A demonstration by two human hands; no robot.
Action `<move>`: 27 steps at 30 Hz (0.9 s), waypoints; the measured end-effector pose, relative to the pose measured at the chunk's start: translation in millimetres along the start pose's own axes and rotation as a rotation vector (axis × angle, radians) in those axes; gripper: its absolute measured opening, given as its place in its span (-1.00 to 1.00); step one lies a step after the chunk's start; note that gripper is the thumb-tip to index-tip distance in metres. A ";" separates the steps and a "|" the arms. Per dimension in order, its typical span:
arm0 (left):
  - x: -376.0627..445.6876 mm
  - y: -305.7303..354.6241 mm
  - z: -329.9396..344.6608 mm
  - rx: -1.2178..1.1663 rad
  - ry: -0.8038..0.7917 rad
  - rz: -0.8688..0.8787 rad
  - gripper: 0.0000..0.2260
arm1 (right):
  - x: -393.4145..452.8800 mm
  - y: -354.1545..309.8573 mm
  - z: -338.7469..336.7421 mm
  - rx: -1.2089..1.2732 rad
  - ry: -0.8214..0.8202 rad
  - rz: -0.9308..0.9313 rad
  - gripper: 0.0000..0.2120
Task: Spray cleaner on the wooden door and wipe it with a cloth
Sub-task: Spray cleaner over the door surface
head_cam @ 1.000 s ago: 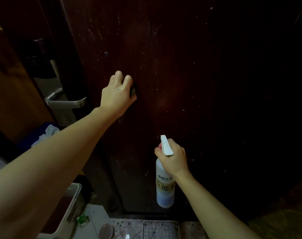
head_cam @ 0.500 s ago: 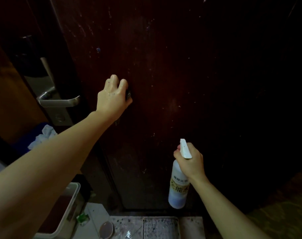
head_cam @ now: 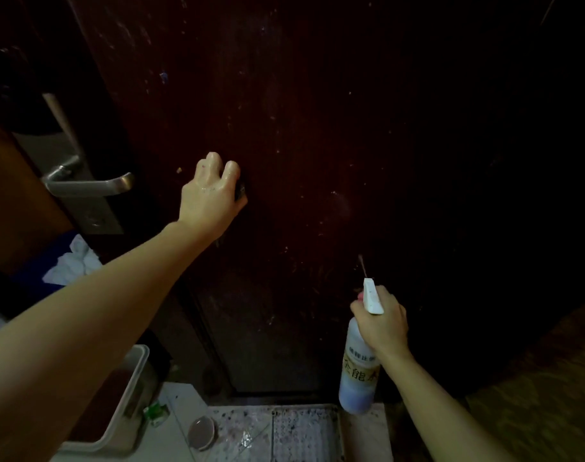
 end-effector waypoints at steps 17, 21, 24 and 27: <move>-15.3 9.0 13.7 0.025 -0.006 0.025 -0.67 | -12.0 58.2 2.4 -0.112 0.035 0.083 -0.87; -18.8 8.6 17.0 0.028 -0.010 0.039 -0.65 | -20.4 51.1 14.4 -0.006 0.012 0.096 -0.89; -20.1 9.1 17.3 0.023 -0.003 0.069 -0.64 | -26.3 50.7 21.4 -0.034 0.026 0.073 -0.90; -22.5 9.0 19.1 0.027 -0.003 0.098 -0.64 | -31.2 53.8 25.2 -0.091 0.036 0.093 -0.89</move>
Point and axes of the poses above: each hand's wrist, its own x-axis towards the middle knuckle, its own z-axis out of the palm, y = z × x, the point moved 9 cm from there along x, towards the middle knuckle, and after that the axes turned 14 degrees about y, right-handed, at the moved point
